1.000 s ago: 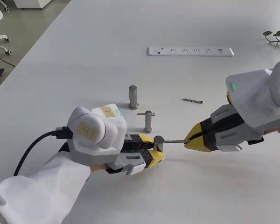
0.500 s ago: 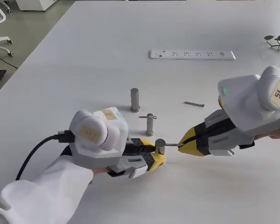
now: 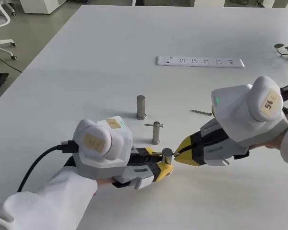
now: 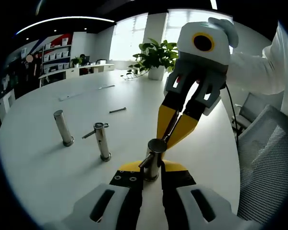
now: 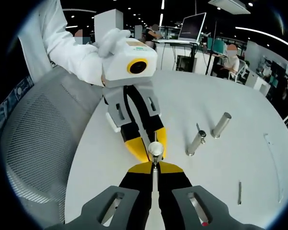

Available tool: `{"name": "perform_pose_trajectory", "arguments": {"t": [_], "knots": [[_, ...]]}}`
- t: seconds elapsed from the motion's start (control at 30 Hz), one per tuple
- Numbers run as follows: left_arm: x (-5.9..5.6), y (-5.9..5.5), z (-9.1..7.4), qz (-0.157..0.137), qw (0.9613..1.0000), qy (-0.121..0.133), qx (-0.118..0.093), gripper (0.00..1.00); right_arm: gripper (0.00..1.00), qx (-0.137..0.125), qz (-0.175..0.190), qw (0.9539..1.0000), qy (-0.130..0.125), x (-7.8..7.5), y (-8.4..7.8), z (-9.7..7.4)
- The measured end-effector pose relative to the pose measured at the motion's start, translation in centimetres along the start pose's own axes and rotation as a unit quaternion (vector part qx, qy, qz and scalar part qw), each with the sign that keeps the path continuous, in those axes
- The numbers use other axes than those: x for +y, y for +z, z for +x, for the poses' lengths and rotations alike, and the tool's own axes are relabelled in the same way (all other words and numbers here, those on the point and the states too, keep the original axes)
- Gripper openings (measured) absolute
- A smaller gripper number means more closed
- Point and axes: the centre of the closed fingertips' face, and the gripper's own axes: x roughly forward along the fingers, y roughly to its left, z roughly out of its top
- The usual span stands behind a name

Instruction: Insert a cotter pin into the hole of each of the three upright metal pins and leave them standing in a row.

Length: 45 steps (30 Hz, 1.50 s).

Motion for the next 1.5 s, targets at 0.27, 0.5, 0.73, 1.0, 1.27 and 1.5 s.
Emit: {"name": "perform_pose_trajectory", "arguments": {"t": [0.27,0.5,0.73,1.0,1.27,1.5], "knots": [[0.0,0.0,0.1,0.006,1.0000,-0.004,0.000,0.12,0.00,0.025,-0.036,0.9990,0.000,0.1,0.1,0.1],[0.0,0.0,0.1,0.003,1.0000,-0.003,0.002,0.12,0.02,0.014,-0.024,0.9996,0.007,0.4,-0.1,0.0],[0.2,-0.6,-0.5,0.013,0.9998,-0.002,0.015,0.26,0.13,-0.019,0.014,0.9996,-0.014,0.6,0.3,0.1],[-0.3,-0.2,-3.0,0.006,0.9994,-0.035,0.001,0.57,0.20,-0.082,0.054,0.9942,-0.043,0.2,1.3,0.4],[-0.2,0.1,-4.9,-0.019,0.9986,-0.046,-0.018,0.92,0.20,-0.097,0.073,0.9913,-0.050,-0.3,1.2,1.1],[-0.1,-0.8,-5.8,-0.025,0.9987,-0.044,-0.004,0.99,0.20,-0.103,0.078,0.9902,-0.052,-0.3,1.2,1.7]]}}
